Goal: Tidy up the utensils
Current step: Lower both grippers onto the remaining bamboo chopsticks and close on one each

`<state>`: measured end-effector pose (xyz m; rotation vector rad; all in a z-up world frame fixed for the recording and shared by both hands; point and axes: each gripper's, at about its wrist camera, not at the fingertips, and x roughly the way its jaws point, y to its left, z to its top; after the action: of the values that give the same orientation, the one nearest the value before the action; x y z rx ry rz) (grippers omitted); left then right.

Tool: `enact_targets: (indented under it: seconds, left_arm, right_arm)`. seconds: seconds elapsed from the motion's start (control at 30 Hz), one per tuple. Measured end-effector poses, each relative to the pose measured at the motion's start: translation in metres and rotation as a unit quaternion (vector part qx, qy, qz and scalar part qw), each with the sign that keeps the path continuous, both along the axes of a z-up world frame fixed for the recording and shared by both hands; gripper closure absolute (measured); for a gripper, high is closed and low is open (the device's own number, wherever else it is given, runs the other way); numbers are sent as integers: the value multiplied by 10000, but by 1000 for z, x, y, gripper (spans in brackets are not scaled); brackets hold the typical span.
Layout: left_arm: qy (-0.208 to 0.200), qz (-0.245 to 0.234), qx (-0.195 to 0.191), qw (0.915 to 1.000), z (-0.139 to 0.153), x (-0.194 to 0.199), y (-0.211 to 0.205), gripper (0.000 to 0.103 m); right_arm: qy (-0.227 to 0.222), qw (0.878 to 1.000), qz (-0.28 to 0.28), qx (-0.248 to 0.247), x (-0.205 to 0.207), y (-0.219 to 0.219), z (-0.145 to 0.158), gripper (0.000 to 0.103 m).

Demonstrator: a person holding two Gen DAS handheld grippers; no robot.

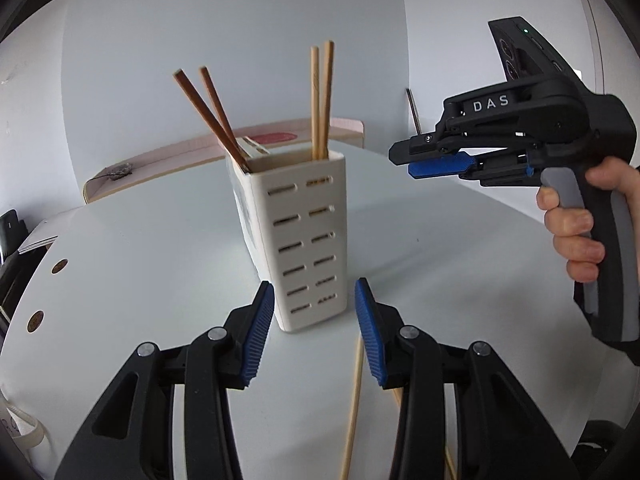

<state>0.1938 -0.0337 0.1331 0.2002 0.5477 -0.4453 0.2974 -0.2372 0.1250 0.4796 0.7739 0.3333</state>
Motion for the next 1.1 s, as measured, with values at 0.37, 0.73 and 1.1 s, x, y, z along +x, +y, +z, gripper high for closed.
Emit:
enact_targets:
  seconds: [0.37, 0.73, 1.1]
  left_arm:
    - [735, -31, 958, 9927, -40, 0, -29, 62]
    - [1594, -100, 1031, 9818, -59, 7, -27, 62]
    - [1862, -240, 1178, 9751, -69, 18, -25, 74]
  right_arm:
    - [1598, 9868, 187, -157, -12, -4, -87, 76]
    - [2217, 9706, 487, -807, -29, 27, -111, 76]
    - [2358, 9637, 404, -1184, -37, 59, -117, 81]
